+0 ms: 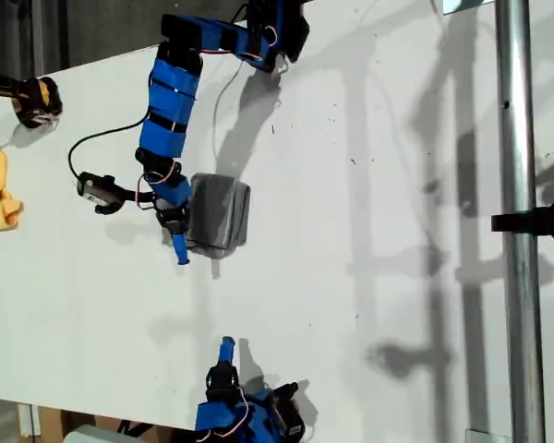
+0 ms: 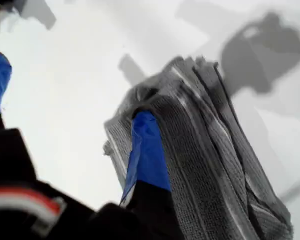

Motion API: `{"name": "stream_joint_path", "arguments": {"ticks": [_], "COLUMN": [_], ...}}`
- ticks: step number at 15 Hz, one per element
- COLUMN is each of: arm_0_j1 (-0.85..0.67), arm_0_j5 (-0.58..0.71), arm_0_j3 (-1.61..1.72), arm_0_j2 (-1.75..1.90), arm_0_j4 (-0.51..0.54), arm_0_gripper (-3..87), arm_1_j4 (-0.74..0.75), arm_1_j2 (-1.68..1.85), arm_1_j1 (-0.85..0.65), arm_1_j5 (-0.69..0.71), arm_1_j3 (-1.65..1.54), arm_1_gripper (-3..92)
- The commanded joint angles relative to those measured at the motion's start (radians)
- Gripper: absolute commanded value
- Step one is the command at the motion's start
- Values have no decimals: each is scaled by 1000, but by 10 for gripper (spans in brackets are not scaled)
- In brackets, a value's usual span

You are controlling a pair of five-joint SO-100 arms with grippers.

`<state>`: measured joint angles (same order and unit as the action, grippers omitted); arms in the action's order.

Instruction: Grasp corners of a towel and fold twice.

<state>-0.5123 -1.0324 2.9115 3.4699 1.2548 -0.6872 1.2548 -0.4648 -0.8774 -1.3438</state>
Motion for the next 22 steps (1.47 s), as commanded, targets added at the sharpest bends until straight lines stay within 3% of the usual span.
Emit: {"name": "stream_joint_path", "arguments": {"ticks": [1,3,4,5,7,10,12,15,18,19,20,22], "arm_0_j1": [-3,-6,-8,-2,5,48,107,133,132,117,92,77], "arm_0_j5": [-17,-32,-81,-77,-83,-135,-146,-184,-281,-454,-558,-130], "arm_0_j3": [-29,-26,-20,-5,31,87,143,198,202,204,204,204], "arm_0_j2": [8,8,8,8,8,8,8,8,8,8,8,5], "arm_0_j4": [-2,-6,-14,-29,-49,-69,-152,-206,-135,-81,35,46], "arm_0_gripper": [45,37,35,-15,-15,-15,-15,-14,-14,-14,-13,-10], "arm_1_j4": [29,-66,-176,-272,-456,-505,-497,-723,-716,-718,-721,-723], "arm_1_j2": [207,393,486,594,816,1213,1548,2040,2028,2028,2028,2029], "arm_1_j1": [-37,-71,-81,-89,-87,-23,38,101,106,103,103,101], "arm_1_j5": [18,11,15,11,-11,-170,-316,-459,-476,-477,-477,-477], "arm_1_j3": [21,-86,-126,-192,-345,-811,-1190,-1476,-1551,-1565,-1551,-1549], "arm_1_gripper": [81,81,-2,-2,-2,-2,-2,-2,2,12,17,19]}}
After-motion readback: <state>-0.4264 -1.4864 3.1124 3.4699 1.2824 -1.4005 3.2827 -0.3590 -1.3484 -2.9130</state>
